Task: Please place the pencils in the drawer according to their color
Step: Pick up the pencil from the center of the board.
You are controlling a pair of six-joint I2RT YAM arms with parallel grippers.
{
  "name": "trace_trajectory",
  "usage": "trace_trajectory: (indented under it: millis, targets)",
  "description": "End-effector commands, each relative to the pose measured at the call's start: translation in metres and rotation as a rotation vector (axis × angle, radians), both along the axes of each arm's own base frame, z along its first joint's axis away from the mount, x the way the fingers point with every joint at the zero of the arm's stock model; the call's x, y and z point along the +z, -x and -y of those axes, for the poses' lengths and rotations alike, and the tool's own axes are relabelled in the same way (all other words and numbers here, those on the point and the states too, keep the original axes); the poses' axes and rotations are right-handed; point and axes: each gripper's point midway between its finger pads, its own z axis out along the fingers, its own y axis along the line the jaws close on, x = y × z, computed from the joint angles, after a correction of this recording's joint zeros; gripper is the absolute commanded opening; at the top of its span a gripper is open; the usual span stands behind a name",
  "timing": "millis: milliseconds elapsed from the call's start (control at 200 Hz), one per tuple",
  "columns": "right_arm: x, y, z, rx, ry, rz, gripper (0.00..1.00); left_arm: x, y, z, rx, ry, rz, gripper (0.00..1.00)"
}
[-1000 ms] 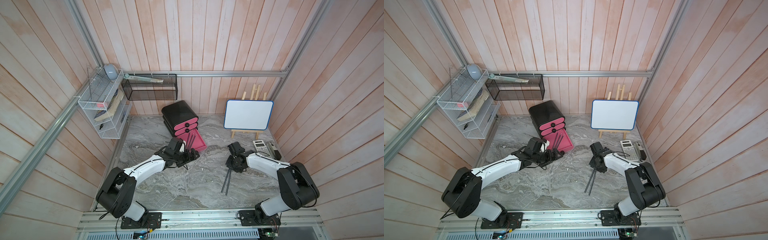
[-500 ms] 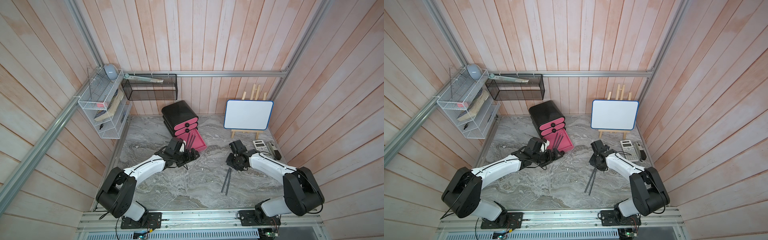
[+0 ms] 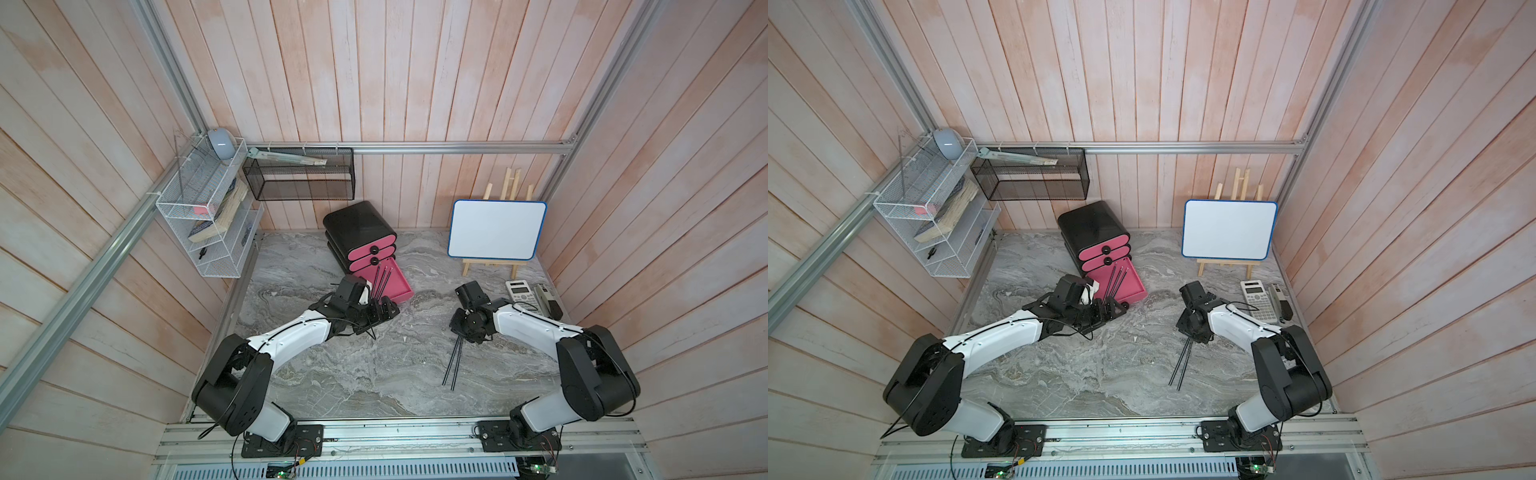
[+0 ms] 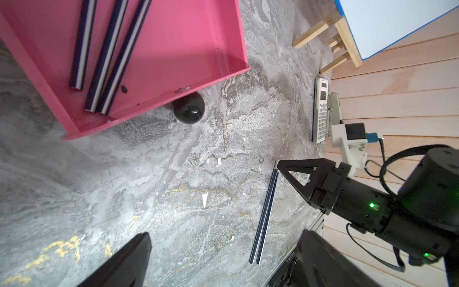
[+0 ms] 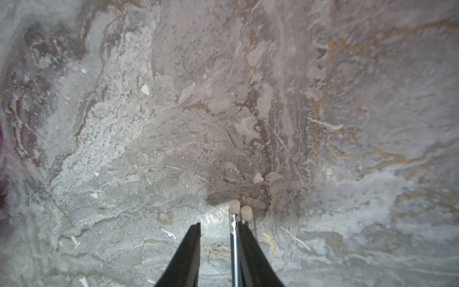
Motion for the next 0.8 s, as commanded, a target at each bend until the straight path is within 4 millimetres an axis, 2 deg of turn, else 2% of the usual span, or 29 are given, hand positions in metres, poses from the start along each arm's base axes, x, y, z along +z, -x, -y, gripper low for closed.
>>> trace_trajectory:
  millis: [0, 795]
  targets:
    - [-0.008, 0.005, 0.0, 0.007, 0.009, -0.026, 0.31, -0.006, 0.002, 0.002, -0.012, 0.002, -0.004, 1.0]
    - [-0.033, 0.012, 0.011, 0.05, 0.111, -0.115, 0.27, -0.005, 0.003, -0.001, -0.004, 0.006, -0.004, 1.0]
